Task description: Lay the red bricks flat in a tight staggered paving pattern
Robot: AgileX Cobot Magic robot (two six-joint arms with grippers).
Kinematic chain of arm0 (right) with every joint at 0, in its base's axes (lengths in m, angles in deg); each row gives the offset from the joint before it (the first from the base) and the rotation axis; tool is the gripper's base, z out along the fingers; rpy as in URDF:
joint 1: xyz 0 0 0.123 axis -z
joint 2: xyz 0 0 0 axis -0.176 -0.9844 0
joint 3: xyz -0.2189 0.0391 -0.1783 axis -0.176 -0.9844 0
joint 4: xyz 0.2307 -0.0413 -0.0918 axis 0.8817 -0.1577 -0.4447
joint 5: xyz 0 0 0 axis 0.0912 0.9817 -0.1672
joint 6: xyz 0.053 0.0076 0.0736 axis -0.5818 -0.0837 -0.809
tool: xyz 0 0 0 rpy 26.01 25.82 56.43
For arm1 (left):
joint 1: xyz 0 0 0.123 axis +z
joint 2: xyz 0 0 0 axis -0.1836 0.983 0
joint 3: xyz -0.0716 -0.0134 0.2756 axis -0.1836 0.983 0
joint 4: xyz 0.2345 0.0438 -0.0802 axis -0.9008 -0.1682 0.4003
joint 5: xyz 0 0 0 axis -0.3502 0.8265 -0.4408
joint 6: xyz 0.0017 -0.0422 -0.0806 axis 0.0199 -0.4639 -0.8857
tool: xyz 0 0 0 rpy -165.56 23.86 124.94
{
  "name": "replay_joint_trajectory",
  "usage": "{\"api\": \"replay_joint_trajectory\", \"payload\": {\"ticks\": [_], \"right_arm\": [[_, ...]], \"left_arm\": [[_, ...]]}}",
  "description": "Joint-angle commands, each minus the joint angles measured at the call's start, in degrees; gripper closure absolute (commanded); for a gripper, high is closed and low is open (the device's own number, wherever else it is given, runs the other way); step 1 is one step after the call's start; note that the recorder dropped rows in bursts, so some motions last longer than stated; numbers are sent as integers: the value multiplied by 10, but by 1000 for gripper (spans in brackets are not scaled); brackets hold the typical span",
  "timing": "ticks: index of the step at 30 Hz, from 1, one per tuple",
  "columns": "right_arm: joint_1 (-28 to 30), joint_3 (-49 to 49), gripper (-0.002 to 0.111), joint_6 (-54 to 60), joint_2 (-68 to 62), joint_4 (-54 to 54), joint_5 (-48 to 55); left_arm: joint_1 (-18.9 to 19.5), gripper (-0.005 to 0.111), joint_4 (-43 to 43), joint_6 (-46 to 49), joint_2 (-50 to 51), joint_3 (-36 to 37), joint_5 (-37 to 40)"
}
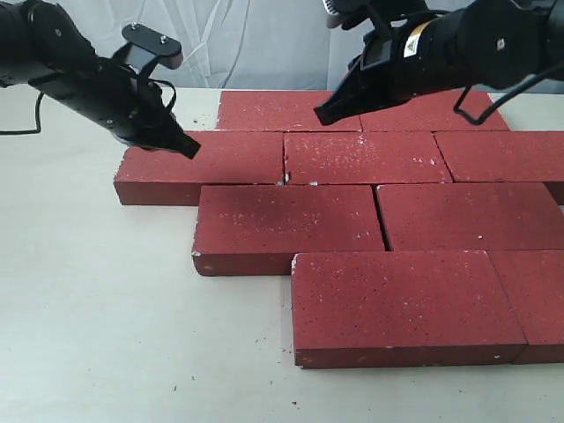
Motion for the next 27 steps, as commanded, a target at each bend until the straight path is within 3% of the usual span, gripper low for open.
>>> {"api": "replay_joint_trajectory", "payload": {"ticks": [1,4,5,9,13,16,22,27], "right_arm": [[26,47,109,2,6,-11,143],[60,76,109,-2,6,-12,252],[90,85,109,-7,11,-14,308],[180,80,109,-66,50,-68,357],[252,8,109,-97,125,-68,281],[281,-69,109,-109,211,-76,187],[280,-182,109,-110,354,-59,90],[280,-273,109,-110,460,-54,21]], "left_arm": [[12,107,-7,-11,-26,-18,58],[32,107,-95,-103,-49,-30,139],[45,107,-175,-168,-71,-32,188],[73,107,-335,-274,-134,-24,283],[87,107,-335,-290,-212,23,205],[87,107,-335,-290,-292,83,101],[87,107,-306,-290,-407,180,4],[87,107,-282,-290,-504,243,-24]]}}
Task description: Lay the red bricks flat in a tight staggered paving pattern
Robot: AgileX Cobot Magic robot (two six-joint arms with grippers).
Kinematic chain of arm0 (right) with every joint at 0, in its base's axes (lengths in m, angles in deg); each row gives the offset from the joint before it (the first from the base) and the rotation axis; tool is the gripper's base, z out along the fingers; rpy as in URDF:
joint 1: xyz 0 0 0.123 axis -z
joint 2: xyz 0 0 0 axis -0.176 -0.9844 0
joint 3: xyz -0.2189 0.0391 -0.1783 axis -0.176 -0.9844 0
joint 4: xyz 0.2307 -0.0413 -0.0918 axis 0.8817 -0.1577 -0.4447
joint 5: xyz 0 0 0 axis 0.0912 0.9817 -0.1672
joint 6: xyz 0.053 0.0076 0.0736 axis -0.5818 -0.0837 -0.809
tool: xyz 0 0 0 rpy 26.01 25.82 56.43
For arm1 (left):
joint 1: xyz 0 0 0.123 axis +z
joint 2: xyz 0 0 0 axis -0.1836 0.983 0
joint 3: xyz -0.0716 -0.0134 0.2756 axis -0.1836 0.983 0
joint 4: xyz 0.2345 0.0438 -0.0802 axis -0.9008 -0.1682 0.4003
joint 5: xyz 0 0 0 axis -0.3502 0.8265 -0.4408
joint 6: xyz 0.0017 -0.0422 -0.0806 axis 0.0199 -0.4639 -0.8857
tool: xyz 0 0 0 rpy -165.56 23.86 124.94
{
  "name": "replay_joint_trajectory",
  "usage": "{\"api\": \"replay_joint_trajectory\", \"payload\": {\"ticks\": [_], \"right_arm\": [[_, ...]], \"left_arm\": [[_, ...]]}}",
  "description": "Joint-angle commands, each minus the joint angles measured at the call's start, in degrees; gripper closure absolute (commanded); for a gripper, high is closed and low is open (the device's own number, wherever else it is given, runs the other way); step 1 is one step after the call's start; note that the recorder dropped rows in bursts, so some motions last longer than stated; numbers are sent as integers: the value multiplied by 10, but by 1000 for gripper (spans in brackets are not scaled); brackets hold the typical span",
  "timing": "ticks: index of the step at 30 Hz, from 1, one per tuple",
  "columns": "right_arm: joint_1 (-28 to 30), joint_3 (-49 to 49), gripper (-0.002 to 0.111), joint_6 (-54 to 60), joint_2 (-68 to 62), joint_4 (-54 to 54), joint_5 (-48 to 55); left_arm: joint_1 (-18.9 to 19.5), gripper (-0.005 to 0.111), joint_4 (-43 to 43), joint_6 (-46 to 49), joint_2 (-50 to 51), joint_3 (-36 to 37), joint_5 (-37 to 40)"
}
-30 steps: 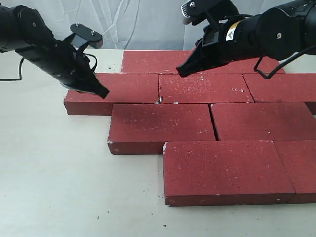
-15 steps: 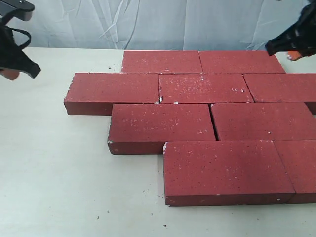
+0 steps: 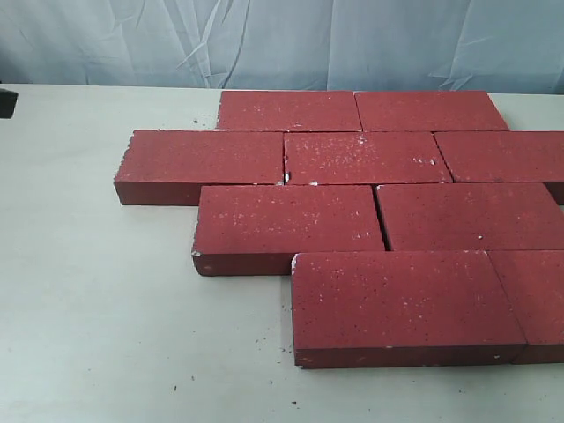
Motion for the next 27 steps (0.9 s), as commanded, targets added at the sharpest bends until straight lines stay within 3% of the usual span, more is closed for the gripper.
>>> {"api": "replay_joint_trajectory", "payload": {"ticks": [1,13,17,27], "right_arm": [[3,-68,109,-1,75,12,-61],[3,-151,109,4,265,26,-80],[3,-151,109,2,293,45,-81],[3,-151,109,2,313,59,-81]], "left_arm": [[3,107,14,-4,-81,44,-25],[3,107,93,-4,-290,162,-61],[3,107,155,-4,-347,178,-62],[3,107,152,-1,-404,179,-50]]}}
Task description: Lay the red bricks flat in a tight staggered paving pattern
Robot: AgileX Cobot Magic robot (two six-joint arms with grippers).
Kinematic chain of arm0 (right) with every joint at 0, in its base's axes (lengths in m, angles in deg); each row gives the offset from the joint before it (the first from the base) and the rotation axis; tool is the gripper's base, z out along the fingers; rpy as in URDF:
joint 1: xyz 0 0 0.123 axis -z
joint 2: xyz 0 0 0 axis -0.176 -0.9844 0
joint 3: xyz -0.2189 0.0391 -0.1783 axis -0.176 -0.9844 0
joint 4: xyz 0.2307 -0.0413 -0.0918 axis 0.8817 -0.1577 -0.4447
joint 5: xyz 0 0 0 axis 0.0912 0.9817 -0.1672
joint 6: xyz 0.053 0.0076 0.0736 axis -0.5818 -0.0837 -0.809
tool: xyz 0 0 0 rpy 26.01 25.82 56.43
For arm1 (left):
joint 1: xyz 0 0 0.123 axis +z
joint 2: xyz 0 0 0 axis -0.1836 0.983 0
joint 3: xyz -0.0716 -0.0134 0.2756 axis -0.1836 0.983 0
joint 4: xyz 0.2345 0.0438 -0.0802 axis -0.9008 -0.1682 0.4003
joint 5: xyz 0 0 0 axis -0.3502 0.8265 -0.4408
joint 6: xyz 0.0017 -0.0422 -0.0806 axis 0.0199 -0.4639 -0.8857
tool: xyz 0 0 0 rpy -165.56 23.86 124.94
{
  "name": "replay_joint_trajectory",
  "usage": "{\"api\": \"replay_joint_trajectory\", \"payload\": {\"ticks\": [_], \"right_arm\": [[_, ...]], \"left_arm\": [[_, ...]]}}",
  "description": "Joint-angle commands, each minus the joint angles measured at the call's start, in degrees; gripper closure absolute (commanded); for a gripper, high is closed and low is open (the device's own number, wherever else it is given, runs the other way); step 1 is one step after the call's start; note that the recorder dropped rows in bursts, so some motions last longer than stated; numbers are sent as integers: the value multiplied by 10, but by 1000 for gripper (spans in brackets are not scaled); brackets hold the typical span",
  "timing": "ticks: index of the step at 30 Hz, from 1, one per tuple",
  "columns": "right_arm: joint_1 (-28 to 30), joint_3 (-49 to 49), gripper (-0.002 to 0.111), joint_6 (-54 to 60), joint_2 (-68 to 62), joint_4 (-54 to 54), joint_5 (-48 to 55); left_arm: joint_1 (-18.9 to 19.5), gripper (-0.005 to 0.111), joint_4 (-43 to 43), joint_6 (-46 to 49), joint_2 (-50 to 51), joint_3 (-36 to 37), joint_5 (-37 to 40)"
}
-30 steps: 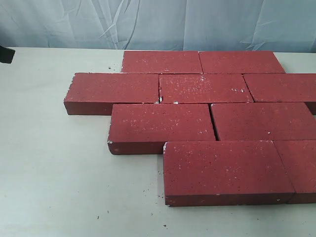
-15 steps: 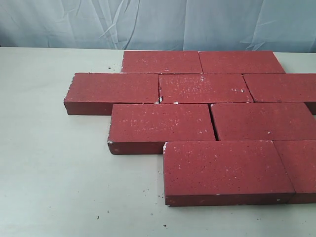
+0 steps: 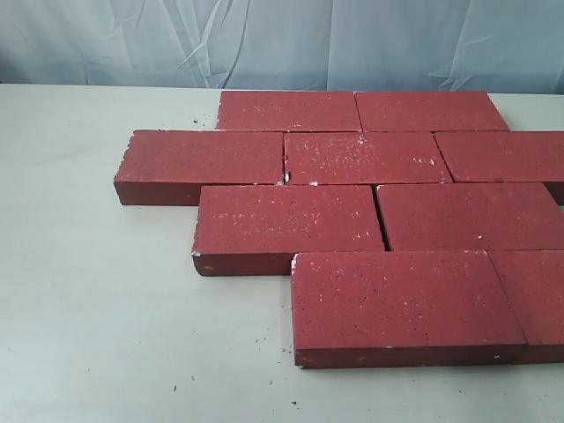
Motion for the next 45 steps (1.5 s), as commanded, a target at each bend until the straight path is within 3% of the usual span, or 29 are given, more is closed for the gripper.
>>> {"api": "replay_joint_trajectory", "payload": {"ticks": [1,18,22,28,33,37,41,45], "right_arm": [[3,-2,109,2,4,0,-8],[3,-2,109,1,3,0,-8],[3,-2,109,1,3,0,-7],[3,-2,109,1,3,0,-7],[3,-2,109,1,3,0,-7],[3,-2,109,1,3,0,-7],[3,-2,109,1,3,0,-8],[3,-2,109,1,3,0,-7]], "left_arm": [[3,107,4,0,-12,1,0],[3,107,0,2,-12,1,-9],[3,107,-55,-3,-15,3,-15],[3,107,-139,-29,-64,79,-110],[3,107,-250,-149,-140,175,-129],[17,107,-226,-143,-212,231,-118],[56,107,-143,-72,-215,260,-114],[63,107,-117,-73,-215,291,-137]]}}
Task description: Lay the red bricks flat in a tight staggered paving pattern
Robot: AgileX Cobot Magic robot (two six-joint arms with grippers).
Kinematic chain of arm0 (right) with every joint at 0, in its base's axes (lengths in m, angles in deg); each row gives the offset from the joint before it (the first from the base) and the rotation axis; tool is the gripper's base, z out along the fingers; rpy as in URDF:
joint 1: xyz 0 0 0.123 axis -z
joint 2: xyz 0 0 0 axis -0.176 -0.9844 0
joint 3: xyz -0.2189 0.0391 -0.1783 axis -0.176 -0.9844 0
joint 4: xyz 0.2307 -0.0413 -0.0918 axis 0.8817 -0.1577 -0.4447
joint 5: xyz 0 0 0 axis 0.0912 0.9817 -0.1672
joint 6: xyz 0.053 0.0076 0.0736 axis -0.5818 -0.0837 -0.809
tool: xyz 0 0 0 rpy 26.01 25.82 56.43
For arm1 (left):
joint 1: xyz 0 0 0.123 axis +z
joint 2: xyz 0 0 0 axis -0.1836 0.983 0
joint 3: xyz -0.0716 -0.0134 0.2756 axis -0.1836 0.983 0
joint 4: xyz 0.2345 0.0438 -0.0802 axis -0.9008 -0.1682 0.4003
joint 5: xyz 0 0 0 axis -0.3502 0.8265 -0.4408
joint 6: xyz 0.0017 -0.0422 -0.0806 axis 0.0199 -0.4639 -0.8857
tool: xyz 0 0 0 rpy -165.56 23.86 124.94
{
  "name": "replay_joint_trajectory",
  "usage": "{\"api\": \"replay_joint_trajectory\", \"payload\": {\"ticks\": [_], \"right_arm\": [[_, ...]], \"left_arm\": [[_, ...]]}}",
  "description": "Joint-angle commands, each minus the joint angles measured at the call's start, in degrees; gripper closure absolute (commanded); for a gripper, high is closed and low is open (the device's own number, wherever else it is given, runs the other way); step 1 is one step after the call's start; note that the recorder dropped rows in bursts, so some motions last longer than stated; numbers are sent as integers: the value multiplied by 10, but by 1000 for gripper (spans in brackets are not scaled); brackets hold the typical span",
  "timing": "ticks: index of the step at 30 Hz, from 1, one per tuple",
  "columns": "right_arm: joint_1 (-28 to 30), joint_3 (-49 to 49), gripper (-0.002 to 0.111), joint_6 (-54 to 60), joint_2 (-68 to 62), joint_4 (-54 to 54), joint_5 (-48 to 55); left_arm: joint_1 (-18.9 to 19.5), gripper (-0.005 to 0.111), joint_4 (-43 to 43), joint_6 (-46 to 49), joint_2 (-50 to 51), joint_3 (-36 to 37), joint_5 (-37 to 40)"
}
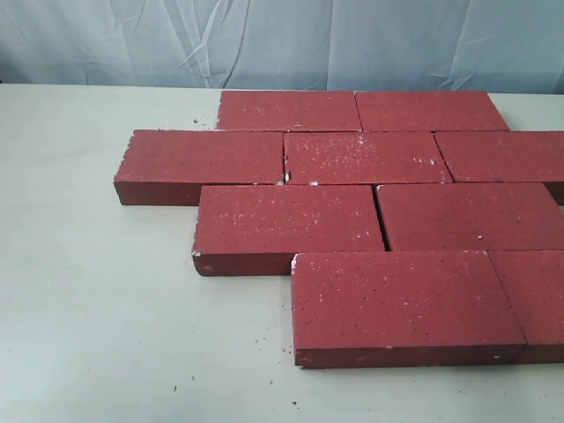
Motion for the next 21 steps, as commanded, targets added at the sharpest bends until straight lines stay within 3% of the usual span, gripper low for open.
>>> {"api": "replay_joint_trajectory", "payload": {"ticks": [1,21], "right_arm": [[3,-2,109,1,2,0,-7],[3,-2,109,1,2,0,-6]], "left_arm": [[4,107,39,5,-3,40,-37],[4,107,56,7,-3,56,1]]}}
